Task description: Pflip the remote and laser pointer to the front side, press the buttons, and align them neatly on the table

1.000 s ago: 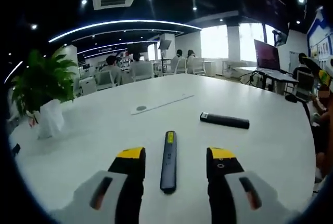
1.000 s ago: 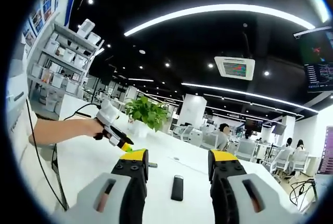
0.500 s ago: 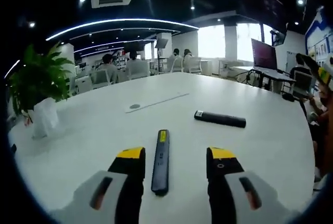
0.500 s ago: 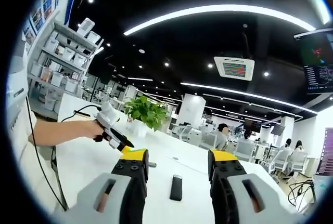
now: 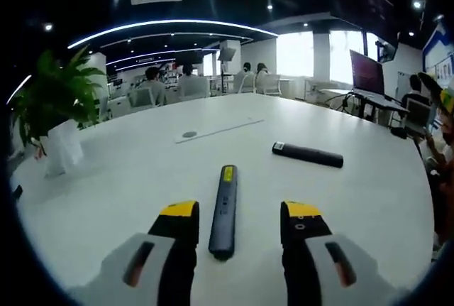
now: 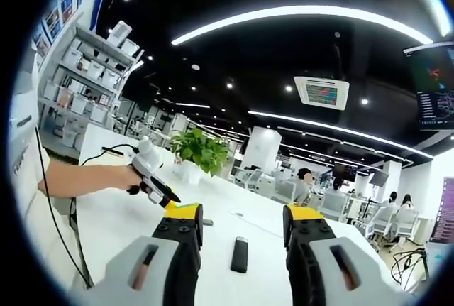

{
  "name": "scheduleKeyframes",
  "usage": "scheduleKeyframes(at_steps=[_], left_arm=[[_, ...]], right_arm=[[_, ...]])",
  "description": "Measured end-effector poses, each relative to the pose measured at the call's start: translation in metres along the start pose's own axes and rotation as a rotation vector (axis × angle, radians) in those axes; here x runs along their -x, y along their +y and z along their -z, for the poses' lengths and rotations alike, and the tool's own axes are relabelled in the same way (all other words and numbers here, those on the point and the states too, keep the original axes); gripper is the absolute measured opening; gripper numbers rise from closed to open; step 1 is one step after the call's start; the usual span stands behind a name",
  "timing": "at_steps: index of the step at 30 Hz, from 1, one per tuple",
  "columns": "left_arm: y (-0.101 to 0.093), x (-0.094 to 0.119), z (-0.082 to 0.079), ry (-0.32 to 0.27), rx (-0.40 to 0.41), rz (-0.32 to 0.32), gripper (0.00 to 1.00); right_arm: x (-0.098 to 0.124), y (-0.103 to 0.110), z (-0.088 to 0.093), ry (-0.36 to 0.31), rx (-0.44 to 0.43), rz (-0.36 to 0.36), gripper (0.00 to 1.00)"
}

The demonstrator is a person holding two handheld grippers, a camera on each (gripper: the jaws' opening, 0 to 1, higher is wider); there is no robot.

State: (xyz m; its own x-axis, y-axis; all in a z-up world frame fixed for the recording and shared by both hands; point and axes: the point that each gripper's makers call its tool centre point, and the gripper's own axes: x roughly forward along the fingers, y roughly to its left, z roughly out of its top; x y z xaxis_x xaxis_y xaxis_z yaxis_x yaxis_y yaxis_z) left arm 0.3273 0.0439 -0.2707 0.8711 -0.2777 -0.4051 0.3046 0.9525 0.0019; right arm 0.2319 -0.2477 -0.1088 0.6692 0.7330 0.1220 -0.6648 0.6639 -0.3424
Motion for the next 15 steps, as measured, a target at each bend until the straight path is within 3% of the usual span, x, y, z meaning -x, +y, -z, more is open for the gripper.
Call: scheduleKeyframes(at_steps=[8,12,15], left_arm=[[0.003,0.0,0.004,0.002,-0.002,-0.01,0.47],[0.01,0.003,-0.009,-0.073,-0.049,-0.069,0.42],[0.007,0.002,-0.008,-0.065,-0.025,-0.058,0.43]], right_arm=[[-0.002,0.002,0.002,0.012,0.007,-0.006,0.47],[-0.003,0.003,0.003,0.018,0.019,-0.006,0.47],[-0.003,0.004,0.004,0.021,0.015,-0.008,0.47]])
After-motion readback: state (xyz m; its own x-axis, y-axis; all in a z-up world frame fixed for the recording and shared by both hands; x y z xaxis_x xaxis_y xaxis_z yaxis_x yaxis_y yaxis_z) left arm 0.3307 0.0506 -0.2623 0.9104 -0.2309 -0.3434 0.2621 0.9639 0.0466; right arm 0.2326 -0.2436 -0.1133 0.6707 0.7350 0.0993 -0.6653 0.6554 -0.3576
